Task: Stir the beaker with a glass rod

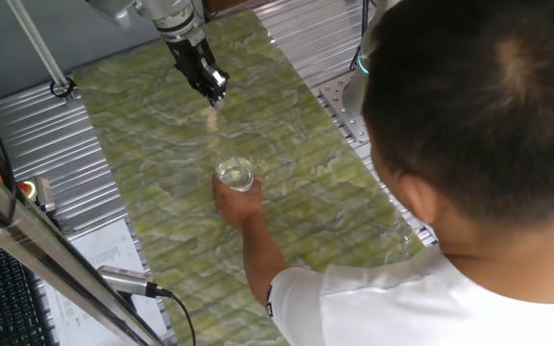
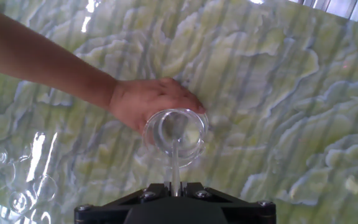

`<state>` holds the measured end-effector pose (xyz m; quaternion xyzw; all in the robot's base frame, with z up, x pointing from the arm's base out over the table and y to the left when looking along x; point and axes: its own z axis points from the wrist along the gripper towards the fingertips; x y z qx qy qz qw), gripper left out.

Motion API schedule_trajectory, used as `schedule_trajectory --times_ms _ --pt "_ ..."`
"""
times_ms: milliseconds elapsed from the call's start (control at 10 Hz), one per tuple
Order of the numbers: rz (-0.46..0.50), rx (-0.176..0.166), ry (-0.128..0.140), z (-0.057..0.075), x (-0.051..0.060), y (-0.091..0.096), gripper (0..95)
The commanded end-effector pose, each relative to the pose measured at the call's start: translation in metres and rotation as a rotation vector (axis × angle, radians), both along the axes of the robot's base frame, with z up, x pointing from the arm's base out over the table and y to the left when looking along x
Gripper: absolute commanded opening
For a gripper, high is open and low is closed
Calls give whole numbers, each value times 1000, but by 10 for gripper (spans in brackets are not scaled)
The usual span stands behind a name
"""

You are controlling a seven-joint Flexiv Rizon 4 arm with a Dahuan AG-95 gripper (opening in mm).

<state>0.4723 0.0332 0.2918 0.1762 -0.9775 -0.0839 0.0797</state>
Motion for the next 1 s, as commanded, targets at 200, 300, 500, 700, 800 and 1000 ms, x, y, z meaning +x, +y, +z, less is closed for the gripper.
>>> schedule_trajectory --times_ms 200,300,500,700,800,1000 --pt "20 -55 18 2 4 6 0" --pt "21 -65 18 2 3 8 0" --pt "23 -117 15 1 5 14 0" --pt "14 -127 8 1 10 23 0" --pt "7 -129 6 4 14 31 0" --pt "9 -127 -7 8 19 40 0"
